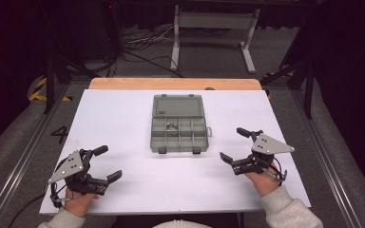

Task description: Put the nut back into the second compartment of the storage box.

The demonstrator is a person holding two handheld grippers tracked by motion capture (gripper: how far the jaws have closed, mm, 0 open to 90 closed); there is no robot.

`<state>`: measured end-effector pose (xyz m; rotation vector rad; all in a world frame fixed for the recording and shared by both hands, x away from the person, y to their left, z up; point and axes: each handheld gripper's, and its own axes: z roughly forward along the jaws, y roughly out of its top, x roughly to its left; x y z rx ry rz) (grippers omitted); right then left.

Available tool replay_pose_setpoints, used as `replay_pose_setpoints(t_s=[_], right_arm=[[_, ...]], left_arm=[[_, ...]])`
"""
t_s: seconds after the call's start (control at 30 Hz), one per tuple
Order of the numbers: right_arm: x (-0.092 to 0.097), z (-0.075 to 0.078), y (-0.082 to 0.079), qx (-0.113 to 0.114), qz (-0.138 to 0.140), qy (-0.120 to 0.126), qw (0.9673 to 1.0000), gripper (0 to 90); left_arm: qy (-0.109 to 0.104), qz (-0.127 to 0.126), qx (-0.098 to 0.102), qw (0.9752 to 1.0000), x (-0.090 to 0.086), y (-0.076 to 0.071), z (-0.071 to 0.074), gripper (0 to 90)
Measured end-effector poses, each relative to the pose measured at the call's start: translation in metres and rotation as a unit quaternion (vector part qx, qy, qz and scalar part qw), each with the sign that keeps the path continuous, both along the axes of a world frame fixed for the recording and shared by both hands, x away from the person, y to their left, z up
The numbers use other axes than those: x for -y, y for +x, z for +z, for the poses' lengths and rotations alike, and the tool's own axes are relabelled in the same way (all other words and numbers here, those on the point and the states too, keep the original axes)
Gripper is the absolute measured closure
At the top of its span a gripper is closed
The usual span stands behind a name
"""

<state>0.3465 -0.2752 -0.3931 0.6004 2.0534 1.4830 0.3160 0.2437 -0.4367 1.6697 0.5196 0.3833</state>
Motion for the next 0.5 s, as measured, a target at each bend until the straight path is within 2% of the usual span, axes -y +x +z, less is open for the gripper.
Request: replay_pose_setpoints(t_s=[0.03, 0.07, 0.23, 0.33, 0.5], right_arm=[[0.0, 0.0, 0.0, 0.0, 0.0, 0.0, 1.0, 0.0], [0.005, -0.008, -0.005, 0.002, 0.0, 0.01, 0.9999, 0.0], [0.011, -0.02, -0.013, 0.008, -0.002, 0.009, 0.9999, 0.0], [0.014, -0.028, -0.016, 0.002, -0.004, 0.022, 0.9997, 0.0], [0.017, -0.033, -0.016, -0.004, -0.005, 0.028, 0.9996, 0.0]], left_arm=[[0.0, 0.0, 0.0, 1.0, 0.0, 0.0, 0.0, 2.4], [-0.004, -0.003, -0.001, 1.0, 0.0, 0.0, 0.0, 2.3], [-0.011, -0.007, 0.003, 0.9999, -0.001, -0.001, 0.001, 2.3], [-0.006, -0.008, 0.006, 0.9999, 0.0, -0.001, 0.001, 2.3], [-0.005, -0.003, 0.014, 0.9999, -0.001, -0.001, 0.0, 1.4]])
